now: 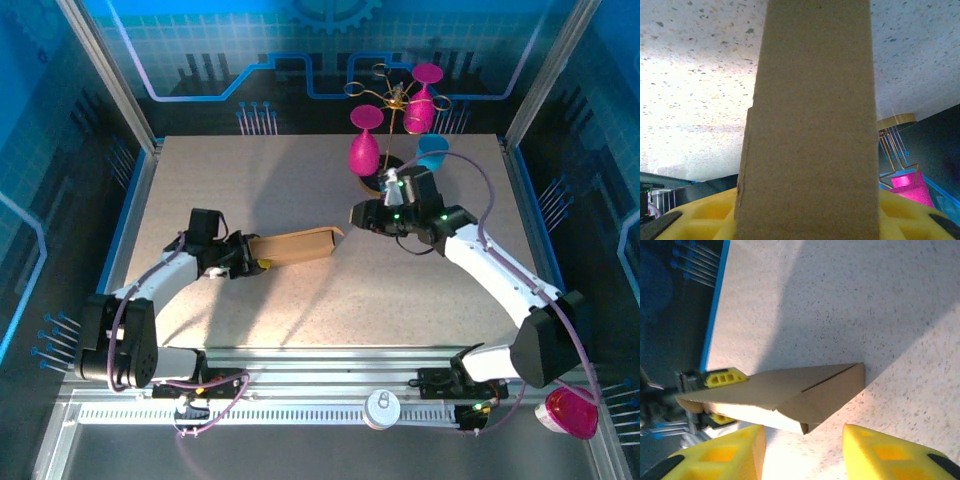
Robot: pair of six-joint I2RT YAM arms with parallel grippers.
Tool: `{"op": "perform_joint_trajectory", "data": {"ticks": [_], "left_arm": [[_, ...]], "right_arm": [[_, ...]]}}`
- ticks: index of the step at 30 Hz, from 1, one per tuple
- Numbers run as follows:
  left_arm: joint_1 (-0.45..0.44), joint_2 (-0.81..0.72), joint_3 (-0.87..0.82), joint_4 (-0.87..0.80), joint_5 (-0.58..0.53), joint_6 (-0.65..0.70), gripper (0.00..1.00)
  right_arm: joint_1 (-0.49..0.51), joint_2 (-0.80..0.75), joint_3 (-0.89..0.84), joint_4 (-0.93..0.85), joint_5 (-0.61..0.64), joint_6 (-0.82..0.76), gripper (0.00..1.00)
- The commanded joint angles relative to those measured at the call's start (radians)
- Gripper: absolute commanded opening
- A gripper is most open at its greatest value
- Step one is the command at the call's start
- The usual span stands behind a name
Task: Fold the paper box
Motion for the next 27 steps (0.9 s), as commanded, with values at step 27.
{"op": "perform_joint_trajectory", "data": {"ticks": [27], "left_arm": [[0.087,0.165,0.121,-0.196,0.013,0.091,0.22]], "right_arm": [[0.146,0.397,0.477,-0.446,0.102,-0.709,0.33]]}}
